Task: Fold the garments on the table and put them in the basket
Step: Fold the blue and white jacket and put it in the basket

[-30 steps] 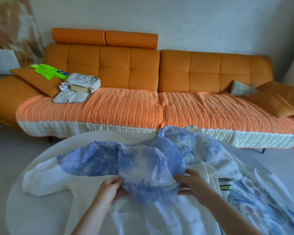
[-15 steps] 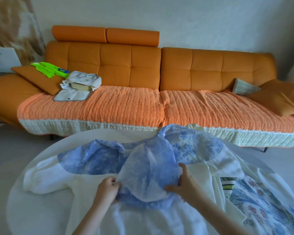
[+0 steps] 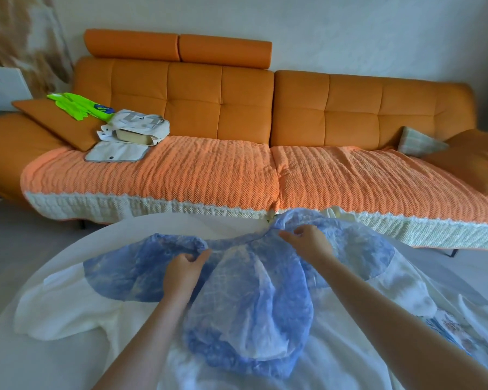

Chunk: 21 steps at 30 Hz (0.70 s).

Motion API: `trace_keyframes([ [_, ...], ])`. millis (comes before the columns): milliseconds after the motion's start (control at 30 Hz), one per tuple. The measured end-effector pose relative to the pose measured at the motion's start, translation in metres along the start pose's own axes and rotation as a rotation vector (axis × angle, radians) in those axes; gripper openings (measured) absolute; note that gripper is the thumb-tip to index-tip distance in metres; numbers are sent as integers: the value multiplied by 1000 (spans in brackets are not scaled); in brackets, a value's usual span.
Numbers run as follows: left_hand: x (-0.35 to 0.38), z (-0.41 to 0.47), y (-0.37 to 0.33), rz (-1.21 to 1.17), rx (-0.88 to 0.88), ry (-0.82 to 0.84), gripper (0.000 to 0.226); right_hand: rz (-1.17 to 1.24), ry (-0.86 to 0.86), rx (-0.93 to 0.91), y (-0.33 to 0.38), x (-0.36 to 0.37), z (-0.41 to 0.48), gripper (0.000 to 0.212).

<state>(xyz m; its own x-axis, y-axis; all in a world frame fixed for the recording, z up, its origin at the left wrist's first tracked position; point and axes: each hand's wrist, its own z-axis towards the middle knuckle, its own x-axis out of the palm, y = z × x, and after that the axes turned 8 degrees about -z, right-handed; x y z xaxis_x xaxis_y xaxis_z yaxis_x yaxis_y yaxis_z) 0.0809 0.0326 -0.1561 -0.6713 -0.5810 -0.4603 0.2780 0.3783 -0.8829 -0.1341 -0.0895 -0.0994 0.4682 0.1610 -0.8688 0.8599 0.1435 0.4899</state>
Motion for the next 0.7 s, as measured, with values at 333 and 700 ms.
trace_keyframes([
  [333, 19, 77, -2, -247, -129, -199, 45, -163, -338, -40, 9, 25, 47, 17],
  [700, 14, 45, 9, -50, 405, -109, 57, -371, -328, -769, 14, 56, -48, 67],
])
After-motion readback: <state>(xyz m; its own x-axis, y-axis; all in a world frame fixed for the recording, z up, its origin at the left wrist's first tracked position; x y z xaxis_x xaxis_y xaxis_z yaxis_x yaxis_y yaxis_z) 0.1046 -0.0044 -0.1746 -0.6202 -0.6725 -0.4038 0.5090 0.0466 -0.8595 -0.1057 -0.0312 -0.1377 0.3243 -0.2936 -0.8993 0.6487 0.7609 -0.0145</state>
